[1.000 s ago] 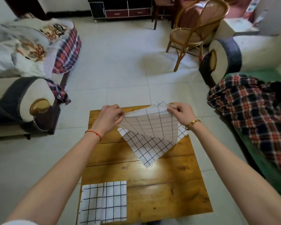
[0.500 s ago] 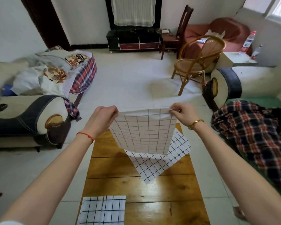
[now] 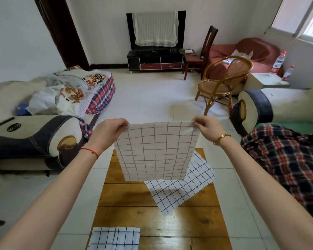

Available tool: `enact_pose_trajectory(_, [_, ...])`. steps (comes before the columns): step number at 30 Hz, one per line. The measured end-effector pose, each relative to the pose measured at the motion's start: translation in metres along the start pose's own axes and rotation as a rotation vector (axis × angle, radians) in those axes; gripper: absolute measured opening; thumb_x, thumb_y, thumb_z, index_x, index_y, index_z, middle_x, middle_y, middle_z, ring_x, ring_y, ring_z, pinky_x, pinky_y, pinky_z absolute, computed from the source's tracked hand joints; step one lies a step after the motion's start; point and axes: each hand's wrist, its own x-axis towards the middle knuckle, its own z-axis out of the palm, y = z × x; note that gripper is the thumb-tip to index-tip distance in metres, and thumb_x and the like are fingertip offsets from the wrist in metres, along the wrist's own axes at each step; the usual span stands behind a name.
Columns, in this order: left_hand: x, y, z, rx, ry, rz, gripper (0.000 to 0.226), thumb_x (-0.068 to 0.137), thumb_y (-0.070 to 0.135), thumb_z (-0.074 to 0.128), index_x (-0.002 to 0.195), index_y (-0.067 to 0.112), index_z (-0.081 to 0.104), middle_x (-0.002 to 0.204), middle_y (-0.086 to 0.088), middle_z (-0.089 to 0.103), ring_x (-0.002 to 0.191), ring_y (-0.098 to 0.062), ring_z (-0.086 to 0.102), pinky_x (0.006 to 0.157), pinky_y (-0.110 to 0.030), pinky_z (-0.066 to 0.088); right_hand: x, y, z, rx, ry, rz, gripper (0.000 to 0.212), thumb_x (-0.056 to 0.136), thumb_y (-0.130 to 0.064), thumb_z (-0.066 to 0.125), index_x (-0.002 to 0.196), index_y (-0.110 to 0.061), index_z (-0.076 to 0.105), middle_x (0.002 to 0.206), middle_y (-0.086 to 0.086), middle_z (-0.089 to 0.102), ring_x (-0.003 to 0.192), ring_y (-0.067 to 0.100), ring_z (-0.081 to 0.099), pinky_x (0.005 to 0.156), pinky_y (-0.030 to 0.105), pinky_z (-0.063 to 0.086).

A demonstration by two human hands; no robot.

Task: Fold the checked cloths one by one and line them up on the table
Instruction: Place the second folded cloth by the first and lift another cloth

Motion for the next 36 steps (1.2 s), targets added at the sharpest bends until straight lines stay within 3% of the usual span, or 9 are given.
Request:
enact_pose_trajectory(3, [-0.002, 0.002, -0.004, -0.016, 0.002, -0.002, 0.014, 0.092, 0.023, 0.061, 0.099, 0.014, 0.069, 0.091, 0.001, 0.072, 0.080, -0.017, 0.066, 0.067, -0.022, 0.047, -0.001, -0.001, -0.006, 0.031, -0.012, 0.017, 0.014, 0.092, -0.011, 0.054, 0.094, -0.010, 0.068, 0.078, 0.000, 0.063, 0.074, 0.015, 0.055, 0.067, 0.025, 0.040])
enact_pose_trajectory(8, [-0.005, 0.006, -0.010, -0.043, 0.010, -0.011, 0.014, 0.092, 0.018, 0.060, 0.101, 0.013, 0.069, 0.094, 0.001, 0.072, 0.083, -0.014, 0.064, 0.072, -0.019, 0.045, -0.003, -0.003, -0.012, 0.081, 0.022, 0.041, 0.010, 0.091, -0.013, 0.056, 0.096, -0.012, 0.064, 0.078, -0.006, 0.060, 0.072, -0.004, 0.050, 0.063, 0.011, 0.034])
enact_pose_trajectory(13, [-0.008, 0.009, -0.019, -0.084, 0.008, -0.007, 0.014, 0.091, 0.011, 0.062, 0.103, 0.012, 0.070, 0.094, 0.001, 0.072, 0.080, -0.006, 0.058, 0.074, -0.011, 0.041, -0.008, -0.004, -0.021, 0.102, 0.021, 0.039, 0.007, 0.090, -0.015, 0.058, 0.093, -0.013, 0.064, 0.080, 0.000, 0.063, 0.076, 0.012, 0.056, 0.066, 0.019, 0.040])
enact_pose_trajectory(17, [-0.012, 0.010, -0.029, -0.088, -0.006, -0.012, 0.015, 0.090, 0.011, 0.065, 0.102, 0.014, 0.071, 0.092, 0.005, 0.071, 0.078, -0.002, 0.057, 0.071, -0.005, 0.037, -0.014, -0.010, -0.028, 0.103, -0.012, 0.004, 0.003, 0.088, -0.015, 0.061, 0.089, -0.015, 0.064, 0.076, -0.006, 0.059, 0.072, 0.004, 0.052, 0.062, 0.015, 0.037])
enact_pose_trajectory(21, [-0.016, 0.009, -0.038, -0.130, -0.034, -0.014, 0.015, 0.086, 0.013, 0.069, 0.101, 0.012, 0.073, 0.087, 0.011, 0.069, 0.075, 0.008, 0.058, 0.071, -0.001, 0.040, -0.018, -0.009, -0.036, 0.122, -0.054, -0.033, 0.002, 0.087, -0.018, 0.063, 0.087, -0.017, 0.065, 0.080, -0.001, 0.064, 0.077, 0.016, 0.059, 0.069, 0.030, 0.048])
enact_pose_trajectory(24, [-0.019, 0.010, -0.043, -0.204, -0.074, -0.014, 0.015, 0.083, 0.014, 0.073, 0.098, 0.012, 0.074, 0.084, 0.022, 0.064, 0.084, 0.013, 0.059, 0.074, -0.002, 0.043, -0.022, -0.008, -0.041, 0.138, -0.069, -0.038, 0.006, 0.086, -0.021, 0.064, 0.088, -0.016, 0.067, 0.083, 0.001, 0.067, 0.080, 0.022, 0.063, 0.075, 0.045, 0.053])
enact_pose_trajectory(30, [-0.020, 0.017, -0.054, -0.334, -0.178, -0.073, 0.015, 0.079, 0.017, 0.075, 0.095, 0.018, 0.075, 0.084, 0.016, 0.070, 0.084, 0.003, 0.065, 0.073, -0.007, 0.049, -0.030, -0.011, -0.056, 0.202, -0.118, -0.024, 0.009, 0.087, -0.024, 0.063, 0.090, -0.016, 0.068, 0.085, 0.004, 0.069, 0.083, 0.024, 0.064, 0.081, 0.049, 0.052])
enact_pose_trajectory(33, [-0.018, 0.017, -0.060, -0.402, -0.220, -0.106, 0.015, 0.079, 0.017, 0.076, 0.094, 0.019, 0.076, 0.085, 0.012, 0.073, 0.083, -0.002, 0.068, 0.076, -0.013, 0.053, -0.030, -0.014, -0.065, 0.301, -0.165, 0.006, 0.010, 0.088, -0.020, 0.064, 0.091, -0.011, 0.067, 0.083, 0.012, 0.068, 0.079, 0.026, 0.065, 0.081, 0.044, 0.052])
enact_pose_trajectory(36, [-0.013, 0.016, -0.065, -0.479, -0.261, -0.152, 0.016, 0.078, 0.018, 0.075, 0.094, 0.019, 0.076, 0.087, 0.008, 0.075, 0.086, -0.008, 0.070, 0.079, -0.017, 0.055, -0.028, -0.017, -0.073, 0.371, -0.205, 0.009, 0.011, 0.089, -0.015, 0.062, 0.093, -0.007, 0.066, 0.085, 0.013, 0.067, 0.074, 0.013, 0.063, 0.075, 0.025, 0.052])
